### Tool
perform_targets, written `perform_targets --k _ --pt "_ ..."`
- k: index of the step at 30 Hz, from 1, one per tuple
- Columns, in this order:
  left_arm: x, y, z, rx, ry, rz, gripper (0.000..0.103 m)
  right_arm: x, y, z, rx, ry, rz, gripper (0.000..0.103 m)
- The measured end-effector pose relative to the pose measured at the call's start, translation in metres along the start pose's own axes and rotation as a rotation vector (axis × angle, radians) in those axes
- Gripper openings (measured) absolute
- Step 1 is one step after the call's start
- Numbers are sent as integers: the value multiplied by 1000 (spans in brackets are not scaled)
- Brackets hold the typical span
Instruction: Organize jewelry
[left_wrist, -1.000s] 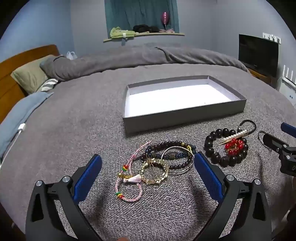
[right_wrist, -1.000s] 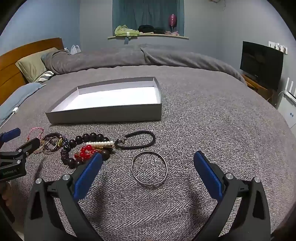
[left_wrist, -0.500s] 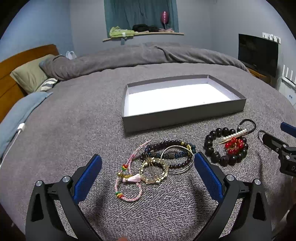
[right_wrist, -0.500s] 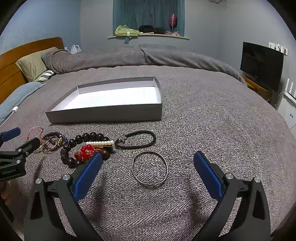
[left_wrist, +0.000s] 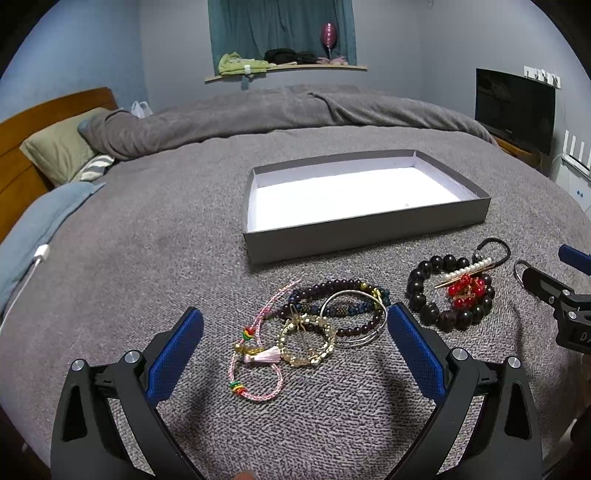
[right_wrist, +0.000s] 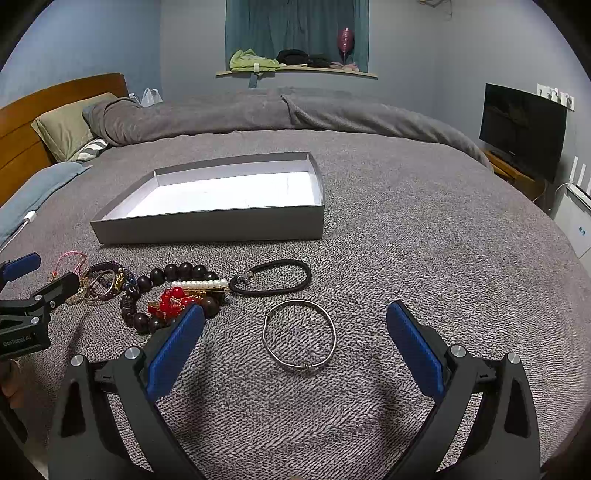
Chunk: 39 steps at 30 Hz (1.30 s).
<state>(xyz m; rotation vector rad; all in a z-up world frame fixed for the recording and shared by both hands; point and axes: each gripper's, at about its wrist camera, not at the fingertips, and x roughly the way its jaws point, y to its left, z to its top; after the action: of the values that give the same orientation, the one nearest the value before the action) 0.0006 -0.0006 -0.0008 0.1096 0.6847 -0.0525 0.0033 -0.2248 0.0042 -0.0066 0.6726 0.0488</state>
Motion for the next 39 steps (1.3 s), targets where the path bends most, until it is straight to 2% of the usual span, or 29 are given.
perform_targets --k 39 --pt "-1 -3 0 -2 -6 -3 99 -1 2 0 -2 1 -2 98"
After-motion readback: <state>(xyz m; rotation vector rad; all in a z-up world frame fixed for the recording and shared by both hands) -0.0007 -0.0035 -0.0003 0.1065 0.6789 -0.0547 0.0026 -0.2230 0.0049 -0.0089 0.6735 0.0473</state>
